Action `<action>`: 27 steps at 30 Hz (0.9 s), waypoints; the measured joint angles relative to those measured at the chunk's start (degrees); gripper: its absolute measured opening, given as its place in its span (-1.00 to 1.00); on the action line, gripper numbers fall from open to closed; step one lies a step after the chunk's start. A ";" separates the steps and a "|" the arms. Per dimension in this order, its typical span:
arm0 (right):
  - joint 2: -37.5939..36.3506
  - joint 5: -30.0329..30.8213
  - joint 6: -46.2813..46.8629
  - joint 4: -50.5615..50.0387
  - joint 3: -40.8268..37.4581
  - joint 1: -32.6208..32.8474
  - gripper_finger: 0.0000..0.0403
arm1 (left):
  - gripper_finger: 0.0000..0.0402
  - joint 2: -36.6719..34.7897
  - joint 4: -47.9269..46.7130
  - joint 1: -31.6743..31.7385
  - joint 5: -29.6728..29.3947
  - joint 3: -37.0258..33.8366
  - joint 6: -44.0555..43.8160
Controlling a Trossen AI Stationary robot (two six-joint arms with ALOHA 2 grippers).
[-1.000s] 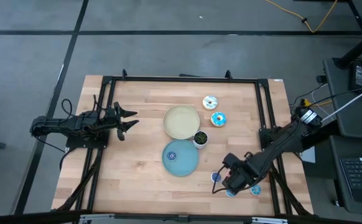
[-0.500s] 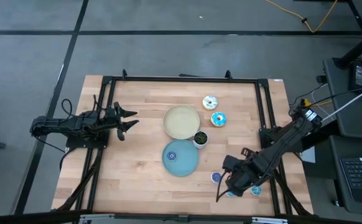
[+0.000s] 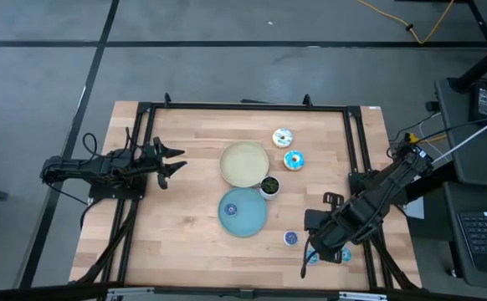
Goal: Pick & Place donuts
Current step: Put the small pink donut on the blue plate
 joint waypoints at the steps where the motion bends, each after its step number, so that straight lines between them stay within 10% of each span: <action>1: -0.01 -0.24 -0.99 -0.30 0.60 -0.33 -0.91 | -0.02 0.00 -0.01 0.00 0.00 -0.01 0.00; 27: 9.42 -1.17 -22.71 -2.78 12.74 -11.68 -0.91 | -0.02 -0.01 0.01 0.02 0.02 0.01 0.00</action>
